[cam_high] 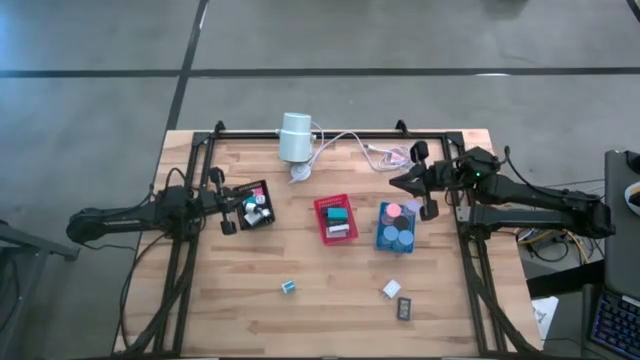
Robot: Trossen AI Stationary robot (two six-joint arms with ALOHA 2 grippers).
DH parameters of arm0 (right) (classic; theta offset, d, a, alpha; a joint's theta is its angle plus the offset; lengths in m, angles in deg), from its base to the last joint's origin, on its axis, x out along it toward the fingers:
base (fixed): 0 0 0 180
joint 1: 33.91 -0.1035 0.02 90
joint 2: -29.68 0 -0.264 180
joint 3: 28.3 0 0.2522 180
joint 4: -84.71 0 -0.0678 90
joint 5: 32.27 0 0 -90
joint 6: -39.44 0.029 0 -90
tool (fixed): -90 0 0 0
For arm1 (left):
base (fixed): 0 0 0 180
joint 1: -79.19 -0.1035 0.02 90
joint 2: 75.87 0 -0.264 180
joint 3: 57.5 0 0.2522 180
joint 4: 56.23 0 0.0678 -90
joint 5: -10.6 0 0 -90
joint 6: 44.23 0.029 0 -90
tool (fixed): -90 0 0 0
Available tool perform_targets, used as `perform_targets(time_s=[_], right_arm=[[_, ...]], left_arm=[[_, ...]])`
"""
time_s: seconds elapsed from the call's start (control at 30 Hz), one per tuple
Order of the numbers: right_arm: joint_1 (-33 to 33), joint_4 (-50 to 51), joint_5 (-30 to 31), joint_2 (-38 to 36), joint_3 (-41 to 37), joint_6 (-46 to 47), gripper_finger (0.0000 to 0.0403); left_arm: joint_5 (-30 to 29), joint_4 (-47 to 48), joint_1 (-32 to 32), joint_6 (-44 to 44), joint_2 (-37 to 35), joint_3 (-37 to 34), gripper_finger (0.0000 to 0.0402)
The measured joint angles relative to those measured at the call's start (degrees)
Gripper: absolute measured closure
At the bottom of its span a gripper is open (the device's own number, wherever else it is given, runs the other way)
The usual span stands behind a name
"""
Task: Pick & Place Office items
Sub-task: Put the blue digital clock into the red bin
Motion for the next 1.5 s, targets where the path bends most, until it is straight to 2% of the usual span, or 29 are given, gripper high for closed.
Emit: perform_targets(time_s=[0.17, 0.37, 0.47, 0.6, 0.87, 1.13, 1.3, 1.5], right_arm=[[0.0, 5.9, 0.0, -1.9, 0.7, 1.1, 0.0390], [-4.9, 25.5, 1.2, -1.5, 7.9, 0.3, 0.0390], [-9.8, 38.0, 6.9, 0.2, 12.9, -0.7, 0.0390], [-16.7, 51.6, 18.1, 3.7, 18.6, 1.3, 0.0390], [-28.3, 68.5, 23.0, 12.8, 26.4, 15.9, 0.0390], [-37.9, 71.1, 24.0, 21.4, 28.2, 25.4, 0.0378], [-43.2, 70.0, 24.1, 27.6, 28.8, 32.8, 0.0326], [-50.0, 63.5, 24.6, 35.2, 28.9, 40.7, 0.0244]], left_arm=[[-0.1, 0.0, 0.0, 0.0, 0.0, 0.0, 0.0401], [-0.1, 0.0, 0.0, 0.0, 0.0, 0.0, 0.0401], [-0.1, 0.0, 0.0, 0.0, 0.0, 0.0, 0.0401], [-0.1, 0.1, 0.0, 0.0, 0.0, 0.0, 0.0401], [-0.1, 0.7, 0.0, 0.0, 0.0, 0.0, 0.0401], [-0.1, 1.7, 0.0, 0.0, 0.0, 0.0, 0.0401], [-0.1, 1.7, 0.0, -0.3, 0.0, 0.0, 0.0401], [-0.3, 1.6, 0.0, -0.7, 0.0, -0.1, 0.0401]])
